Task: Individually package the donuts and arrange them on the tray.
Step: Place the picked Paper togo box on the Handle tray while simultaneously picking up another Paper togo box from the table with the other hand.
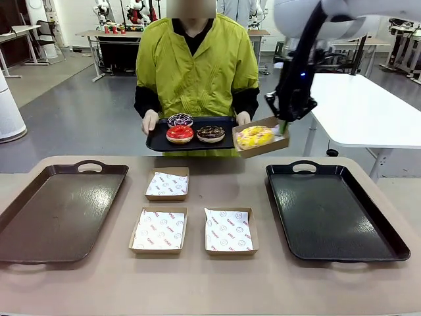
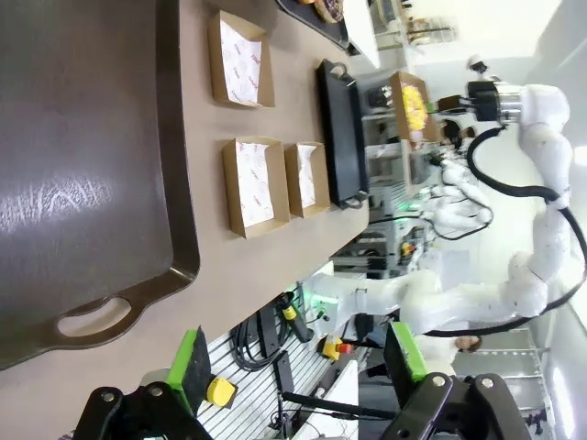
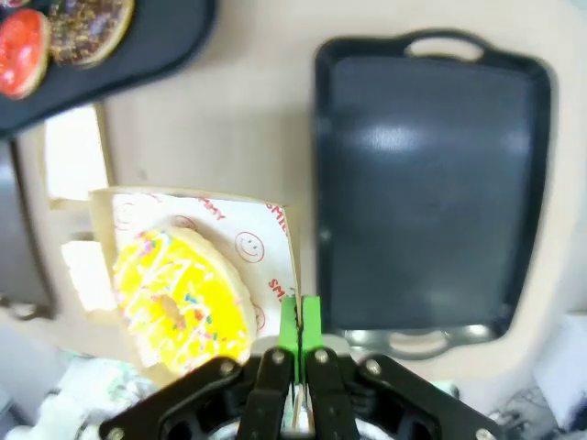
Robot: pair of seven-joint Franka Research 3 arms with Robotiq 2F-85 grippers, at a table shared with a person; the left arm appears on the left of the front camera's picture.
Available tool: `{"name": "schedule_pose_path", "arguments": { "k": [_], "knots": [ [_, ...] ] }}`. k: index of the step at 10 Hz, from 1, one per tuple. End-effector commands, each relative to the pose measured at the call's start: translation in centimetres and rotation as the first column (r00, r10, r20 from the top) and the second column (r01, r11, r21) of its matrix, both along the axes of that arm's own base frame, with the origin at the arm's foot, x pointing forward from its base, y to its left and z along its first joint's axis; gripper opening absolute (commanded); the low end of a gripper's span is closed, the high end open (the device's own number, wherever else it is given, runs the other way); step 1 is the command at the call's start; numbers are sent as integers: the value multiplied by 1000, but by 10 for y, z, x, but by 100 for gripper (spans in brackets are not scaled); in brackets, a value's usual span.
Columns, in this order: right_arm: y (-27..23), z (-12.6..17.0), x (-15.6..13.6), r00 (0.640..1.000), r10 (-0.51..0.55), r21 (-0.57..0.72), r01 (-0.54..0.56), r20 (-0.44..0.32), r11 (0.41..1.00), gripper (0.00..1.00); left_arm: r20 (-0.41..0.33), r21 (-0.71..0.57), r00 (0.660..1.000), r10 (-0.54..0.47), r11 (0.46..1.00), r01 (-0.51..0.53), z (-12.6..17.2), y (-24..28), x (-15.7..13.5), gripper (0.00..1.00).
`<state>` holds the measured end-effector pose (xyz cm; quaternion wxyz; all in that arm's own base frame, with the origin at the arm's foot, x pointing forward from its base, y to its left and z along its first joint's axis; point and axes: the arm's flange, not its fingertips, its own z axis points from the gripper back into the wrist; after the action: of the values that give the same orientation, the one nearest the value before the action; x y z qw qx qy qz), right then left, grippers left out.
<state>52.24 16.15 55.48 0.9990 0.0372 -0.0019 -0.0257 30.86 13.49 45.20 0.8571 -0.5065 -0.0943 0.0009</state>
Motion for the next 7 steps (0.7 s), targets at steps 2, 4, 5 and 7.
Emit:
{"name": "schedule_pose_path", "arguments": {
  "k": [2, 4, 5, 7],
  "knots": [
    [-81, 6, -14, 999, -44, 31, 44, 21, 999, 1, -87, 217, 994, -67, 973, 85, 60, -61, 57, 100],
    [-116, -8, -15, 999, -42, 41, 41, 34, 998, 1, -123, 347, 990, -75, 931, 114, 88, -109, 96, 100],
    [-128, -21, -13, 999, -28, 29, 27, 34, 999, 1, -140, 430, 987, -74, 894, 128, 98, -141, 115, 100],
    [-138, -44, -11, 1000, -9, 26, 8, 23, 1000, 1, -133, 572, 991, -32, 814, 103, 99, -194, 148, 100]
  ]
}}
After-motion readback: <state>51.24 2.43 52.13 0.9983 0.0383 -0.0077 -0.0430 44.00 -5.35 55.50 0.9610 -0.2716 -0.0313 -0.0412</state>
